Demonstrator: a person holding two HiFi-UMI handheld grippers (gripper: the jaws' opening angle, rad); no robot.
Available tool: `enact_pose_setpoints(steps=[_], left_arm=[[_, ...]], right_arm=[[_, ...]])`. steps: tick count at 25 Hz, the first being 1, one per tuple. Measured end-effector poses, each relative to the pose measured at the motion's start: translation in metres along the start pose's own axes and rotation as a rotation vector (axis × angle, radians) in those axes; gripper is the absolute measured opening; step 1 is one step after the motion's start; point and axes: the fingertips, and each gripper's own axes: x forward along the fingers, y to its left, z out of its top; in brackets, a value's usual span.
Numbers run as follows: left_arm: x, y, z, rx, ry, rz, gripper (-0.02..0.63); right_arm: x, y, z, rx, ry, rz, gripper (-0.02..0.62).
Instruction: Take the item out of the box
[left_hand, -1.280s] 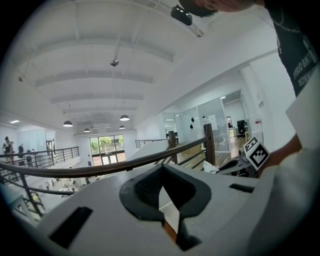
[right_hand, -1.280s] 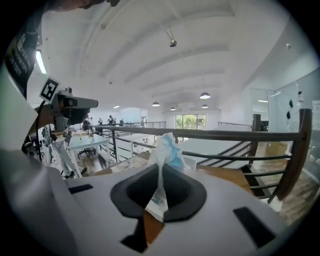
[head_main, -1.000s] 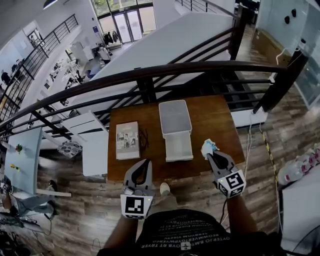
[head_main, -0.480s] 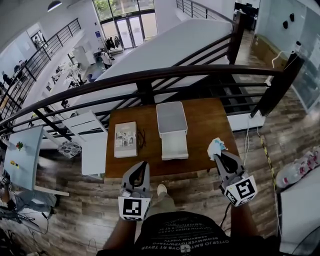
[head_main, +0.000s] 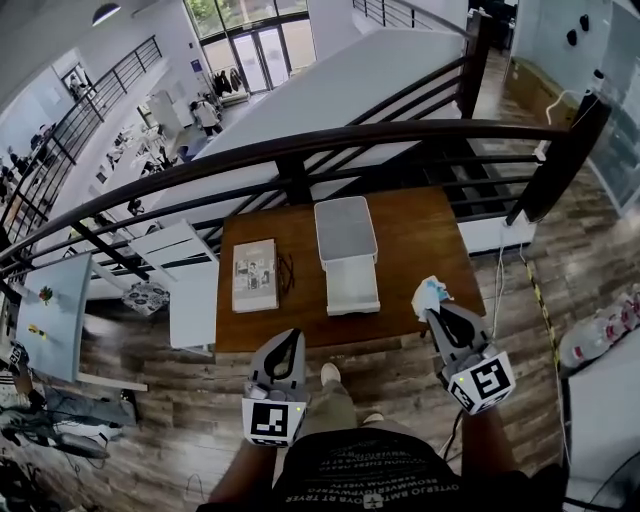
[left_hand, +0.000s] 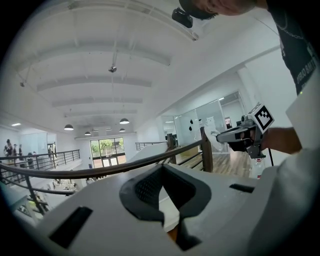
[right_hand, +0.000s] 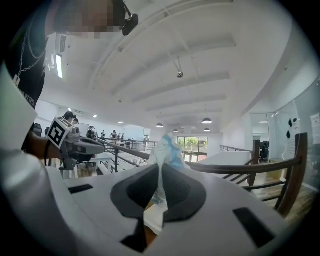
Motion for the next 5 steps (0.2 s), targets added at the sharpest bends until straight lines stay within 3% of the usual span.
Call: enact_pose_setpoints(steps=[5], left_arm=[[0.018,0.009,0.007,0.016,-0.019,-0.010,0.006]], right_arm=[[0.014,-0.009,0.009,-0.012,-0.008,-0.003,0.021]])
